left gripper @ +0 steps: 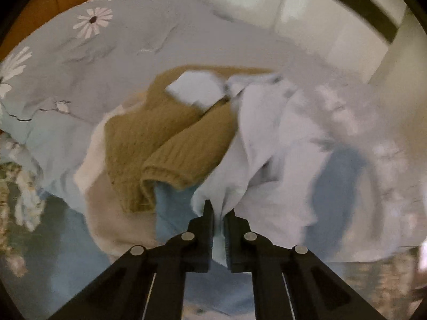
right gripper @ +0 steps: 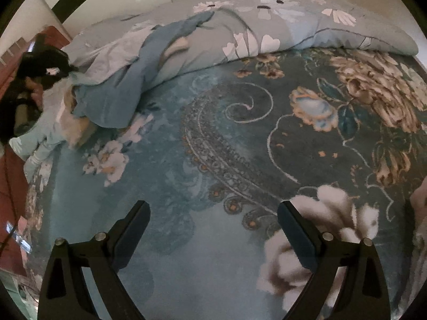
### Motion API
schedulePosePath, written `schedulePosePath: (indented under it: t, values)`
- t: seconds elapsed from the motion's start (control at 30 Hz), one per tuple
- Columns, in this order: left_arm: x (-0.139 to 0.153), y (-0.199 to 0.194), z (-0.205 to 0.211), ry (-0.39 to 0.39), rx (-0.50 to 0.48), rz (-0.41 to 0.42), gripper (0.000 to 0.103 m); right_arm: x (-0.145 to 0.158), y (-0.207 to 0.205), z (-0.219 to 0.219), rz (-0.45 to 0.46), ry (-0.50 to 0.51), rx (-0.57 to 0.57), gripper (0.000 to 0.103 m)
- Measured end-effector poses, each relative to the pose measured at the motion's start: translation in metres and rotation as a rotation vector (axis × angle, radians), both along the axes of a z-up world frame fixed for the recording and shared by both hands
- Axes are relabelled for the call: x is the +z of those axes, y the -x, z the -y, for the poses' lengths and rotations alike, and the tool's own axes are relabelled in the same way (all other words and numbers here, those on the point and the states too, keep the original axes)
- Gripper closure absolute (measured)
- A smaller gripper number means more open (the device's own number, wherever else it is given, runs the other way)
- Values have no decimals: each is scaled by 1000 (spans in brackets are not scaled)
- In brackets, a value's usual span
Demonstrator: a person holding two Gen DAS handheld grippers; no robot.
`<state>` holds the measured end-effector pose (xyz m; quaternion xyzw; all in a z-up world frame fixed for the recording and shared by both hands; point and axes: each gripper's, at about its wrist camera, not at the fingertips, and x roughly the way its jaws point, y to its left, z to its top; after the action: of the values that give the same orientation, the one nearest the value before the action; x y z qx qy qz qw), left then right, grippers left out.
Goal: Fold clothes
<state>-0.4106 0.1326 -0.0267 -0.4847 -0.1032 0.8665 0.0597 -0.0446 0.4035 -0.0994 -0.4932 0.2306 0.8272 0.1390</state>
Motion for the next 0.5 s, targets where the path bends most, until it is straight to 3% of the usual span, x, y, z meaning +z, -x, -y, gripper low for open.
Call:
schedulePosePath:
  t: [0.17,0.27,0.4,0.5]
  values:
    - [87,-49,17,-222,-99,-142,96,26,-1,20,-42,-3,20,6]
    - [123,-85,30,-308,-156,-205,96,43,1,38,-82,17,41,6]
    - [142,-152,51,-377,-222,-238,97,62,-3,58,-139,72,50,6]
    - [128,-201,74,-385,-228,-198,97,71,-10,66,-186,168,31,6]
